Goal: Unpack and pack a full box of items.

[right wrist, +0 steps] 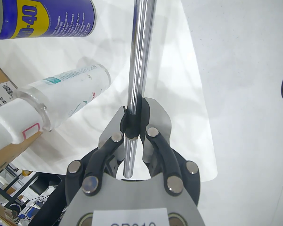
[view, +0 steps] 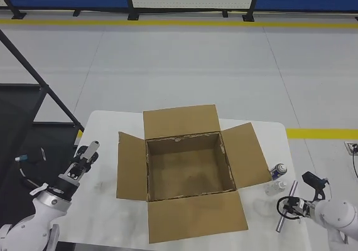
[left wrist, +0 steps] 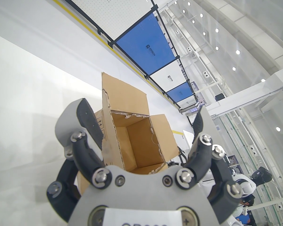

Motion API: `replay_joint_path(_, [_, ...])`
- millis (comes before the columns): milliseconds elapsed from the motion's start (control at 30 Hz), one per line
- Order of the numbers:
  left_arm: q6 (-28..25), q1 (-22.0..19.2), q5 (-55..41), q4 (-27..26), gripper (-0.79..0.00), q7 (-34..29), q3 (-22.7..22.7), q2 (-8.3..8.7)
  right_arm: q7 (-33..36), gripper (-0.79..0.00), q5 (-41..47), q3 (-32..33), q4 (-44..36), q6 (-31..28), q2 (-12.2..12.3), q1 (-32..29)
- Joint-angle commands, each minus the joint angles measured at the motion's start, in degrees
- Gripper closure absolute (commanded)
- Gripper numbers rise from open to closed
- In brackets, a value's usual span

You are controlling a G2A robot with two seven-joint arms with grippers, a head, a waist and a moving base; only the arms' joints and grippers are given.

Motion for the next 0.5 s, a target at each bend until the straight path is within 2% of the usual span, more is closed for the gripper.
replay_joint_path(0, [0.05, 0.1, -0.03, -0.06, -0.785, 0.16, -0.01, -0.01, 0.08, -0.209, 0.02, -0.39, 0.66, -0.1, 0.07, 0.5])
replay_joint_path(67, [0.07, 0.16, 0.08, -0.11, -0.785, 0.24, -0.04, 0.0, -0.2, -0.209, 0.23, -0.84, 1.71, -0.04, 0.13, 1.06])
replay_joint_path(133, [0.14, 0.24, 0.05, -0.17, -0.785, 0.39, -0.05, -0.01, -0.43, -0.172, 0.26, -1.02, 2.92, -0.24, 0.24, 1.66])
replay_joint_path(333, [0.18, 0.39, 0.06, -0.25, -0.785, 0.43, -0.05, 0.0, -1.05, -0.191, 0.82, -1.57, 4.83, -0.48, 0.49, 2.49])
replay_joint_path(467, [0.21, 0.4, 0.15, -0.29, -0.785, 0.36, 0.04, 0.01, -2.82, -0.191, 2.05, -0.79, 3.26, 0.14, 0.61, 1.21])
